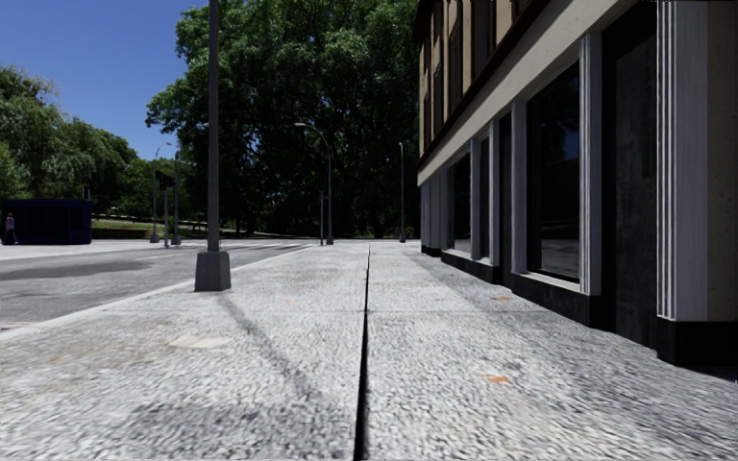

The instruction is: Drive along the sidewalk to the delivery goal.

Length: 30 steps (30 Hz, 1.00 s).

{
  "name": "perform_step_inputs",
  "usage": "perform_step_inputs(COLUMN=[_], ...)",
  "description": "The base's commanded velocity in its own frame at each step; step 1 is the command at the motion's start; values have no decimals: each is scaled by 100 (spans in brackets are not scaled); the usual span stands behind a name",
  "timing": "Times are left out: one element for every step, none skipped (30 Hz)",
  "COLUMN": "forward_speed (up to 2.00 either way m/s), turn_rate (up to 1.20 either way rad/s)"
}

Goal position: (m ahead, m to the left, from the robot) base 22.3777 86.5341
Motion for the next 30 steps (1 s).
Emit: perform_step_inputs(forward_speed=[200,200,200,200,200,200,200,200,200,200,200,200,200,200,200,200,200,200,200,200,200,200,200,200,200,200,200,200,200,200], turn_rate=[0,0,0,0,0,0,0,0,0,0,0,0,0,0,0,0,0,0,0,0,0,0,0,0,0,0,0,0,0,0])
